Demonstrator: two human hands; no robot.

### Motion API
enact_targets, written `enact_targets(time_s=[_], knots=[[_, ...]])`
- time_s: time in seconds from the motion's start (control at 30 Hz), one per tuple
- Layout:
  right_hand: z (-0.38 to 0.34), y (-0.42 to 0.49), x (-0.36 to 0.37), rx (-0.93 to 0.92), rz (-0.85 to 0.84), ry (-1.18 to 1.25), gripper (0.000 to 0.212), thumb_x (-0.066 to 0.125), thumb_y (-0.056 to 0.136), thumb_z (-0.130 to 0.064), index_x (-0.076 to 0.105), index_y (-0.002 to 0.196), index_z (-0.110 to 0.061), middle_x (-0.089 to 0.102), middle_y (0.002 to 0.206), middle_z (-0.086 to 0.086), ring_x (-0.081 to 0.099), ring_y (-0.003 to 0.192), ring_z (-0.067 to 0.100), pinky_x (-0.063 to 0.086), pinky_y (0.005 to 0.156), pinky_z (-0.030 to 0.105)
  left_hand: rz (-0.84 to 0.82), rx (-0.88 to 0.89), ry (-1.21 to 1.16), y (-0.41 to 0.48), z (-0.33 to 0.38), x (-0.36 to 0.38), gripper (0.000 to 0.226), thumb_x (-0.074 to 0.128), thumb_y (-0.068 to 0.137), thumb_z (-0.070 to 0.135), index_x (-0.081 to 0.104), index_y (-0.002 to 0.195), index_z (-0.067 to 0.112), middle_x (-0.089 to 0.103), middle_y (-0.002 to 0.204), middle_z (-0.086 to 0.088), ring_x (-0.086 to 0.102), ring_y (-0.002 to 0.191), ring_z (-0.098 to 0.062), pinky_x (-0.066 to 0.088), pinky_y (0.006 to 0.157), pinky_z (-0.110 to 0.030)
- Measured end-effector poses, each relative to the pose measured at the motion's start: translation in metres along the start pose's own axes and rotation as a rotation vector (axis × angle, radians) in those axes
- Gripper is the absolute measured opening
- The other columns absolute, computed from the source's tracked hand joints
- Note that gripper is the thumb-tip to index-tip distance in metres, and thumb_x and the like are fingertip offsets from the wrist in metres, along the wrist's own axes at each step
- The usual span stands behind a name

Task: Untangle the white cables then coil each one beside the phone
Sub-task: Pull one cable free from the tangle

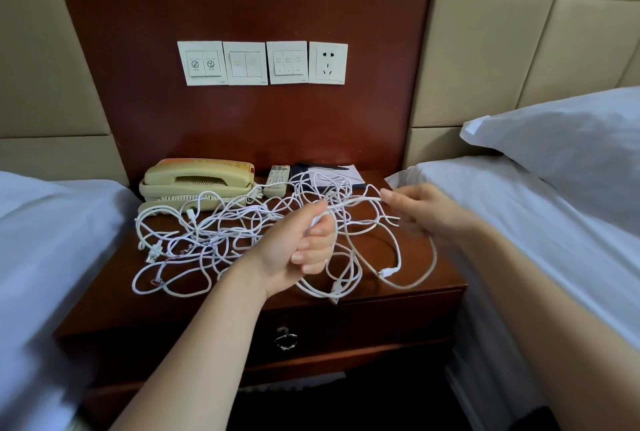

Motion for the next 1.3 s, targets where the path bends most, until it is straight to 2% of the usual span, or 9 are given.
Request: enact_targets(time_s=[0.1, 0.27, 0.53, 0.67, 0.83, 0.97, 1.1, 1.23, 1.3], knots=[[0.007, -0.001, -0.013, 0.034, 0.029, 0.023, 0.040, 0.060, 0.080, -0.039, 0.038, 0.051, -0.022, 0.024, 0.049, -0.003, 0.020, 0.039, 0.008, 0.022, 0.035, 0.017, 0.017, 0.033, -0.082, -0.003, 0.008, -0.007, 0.042, 0.041, 0.087, 0.037, 0.036, 0.050, 0.018, 0.022, 0.039, 0.009, 0.020, 0.029, -0.001, 0.025, 0.031, -0.015], [0.001, 0.003, 0.000, -0.060, 0.134, -0.403, 0.049, 0.060, 0.091, -0.031, 0.037, 0.049, -0.017, 0.025, 0.046, -0.006, 0.021, 0.040, 0.005, 0.020, 0.040, 0.014, 0.013, 0.081, -0.241, -0.002, 0.012, -0.007, 0.047, 0.037, 0.092, 0.037, 0.038, 0.049, 0.017, 0.025, 0.037, 0.010, 0.023, 0.027, 0.000, 0.025, 0.030, -0.014], [-0.003, -0.005, 0.064, -0.101, -0.202, -0.637, 0.050, 0.058, 0.093, -0.029, 0.044, 0.055, 0.000, 0.029, 0.053, 0.005, 0.025, 0.047, 0.009, 0.023, 0.047, 0.022, 0.187, 0.251, -0.639, -0.004, 0.021, -0.031, 0.040, 0.037, 0.098, 0.034, 0.043, 0.063, 0.016, 0.030, 0.042, 0.009, 0.031, 0.031, -0.002, 0.030, 0.035, -0.012], [-0.015, -0.016, 0.095, -0.195, -0.261, -0.801, 0.047, 0.057, 0.093, -0.027, 0.042, 0.050, -0.013, 0.035, 0.050, -0.004, 0.035, 0.047, 0.010, 0.029, 0.050, 0.021, 0.279, 0.290, -0.696, -0.004, 0.017, -0.040, 0.036, 0.037, 0.101, 0.031, 0.043, 0.069, 0.017, 0.032, 0.047, 0.010, 0.033, 0.035, -0.002, 0.034, 0.038, -0.012], [-0.032, -0.029, 0.117, -0.295, -0.321, -0.907, 0.041, 0.051, 0.095, -0.024, 0.043, 0.060, -0.005, 0.038, 0.055, 0.003, 0.035, 0.054, 0.018, 0.037, 0.058, 0.038, 0.462, 0.318, -0.606, -0.003, 0.012, -0.051, 0.036, 0.035, 0.102, 0.027, 0.042, 0.069, 0.015, 0.032, 0.046, 0.009, 0.032, 0.034, -0.002, 0.032, 0.038, -0.013], [-0.038, -0.037, 0.120, -0.251, -0.436, -0.757, 0.029, 0.045, 0.096, -0.015, 0.060, 0.081, 0.005, 0.054, 0.070, 0.015, 0.044, 0.062, 0.021, 0.039, 0.065, 0.034, 0.633, 0.323, -0.454, -0.002, 0.011, -0.062, 0.036, 0.034, 0.103, 0.025, 0.042, 0.070, 0.013, 0.033, 0.042, 0.008, 0.033, 0.033, -0.004, 0.033, 0.039, -0.015], [-0.041, -0.043, 0.122, -0.208, -0.508, -0.714, 0.026, 0.047, 0.096, -0.015, 0.071, 0.088, -0.011, 0.054, 0.063, -0.003, 0.048, 0.058, 0.008, 0.039, 0.059, 0.020, 0.679, 0.297, -0.347, 0.001, 0.008, -0.062, 0.036, 0.033, 0.104, 0.025, 0.043, 0.072, 0.010, 0.036, 0.039, 0.007, 0.035, 0.034, -0.005, 0.034, 0.043, -0.018], [-0.056, -0.040, 0.113, -0.360, -0.344, -0.738, 0.027, 0.052, 0.093, -0.013, 0.060, 0.068, -0.007, 0.056, 0.062, 0.006, 0.045, 0.056, 0.011, 0.035, 0.058, 0.021, 0.643, 0.172, -0.040, 0.003, 0.002, -0.053, 0.043, 0.031, 0.103, 0.032, 0.050, 0.073, 0.006, 0.047, 0.039, 0.002, 0.045, 0.033, -0.008, 0.038, 0.038, -0.015], [-0.061, -0.035, 0.101, -0.428, -0.230, -0.756, 0.028, 0.053, 0.094, -0.015, 0.058, 0.066, -0.010, 0.054, 0.058, -0.003, 0.045, 0.053, 0.009, 0.032, 0.055, 0.019, 0.530, 0.068, 0.115, 0.005, -0.004, -0.041, 0.055, 0.024, 0.102, 0.043, 0.053, 0.074, 0.007, 0.053, 0.046, -0.001, 0.051, 0.039, -0.010, 0.043, 0.045, -0.018]])
Point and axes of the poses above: each hand's wrist, its own y-axis towards the middle knuckle, its own x-axis out of the palm, z = x × y, the point moved 7 cm from there along y, towards the middle knuckle
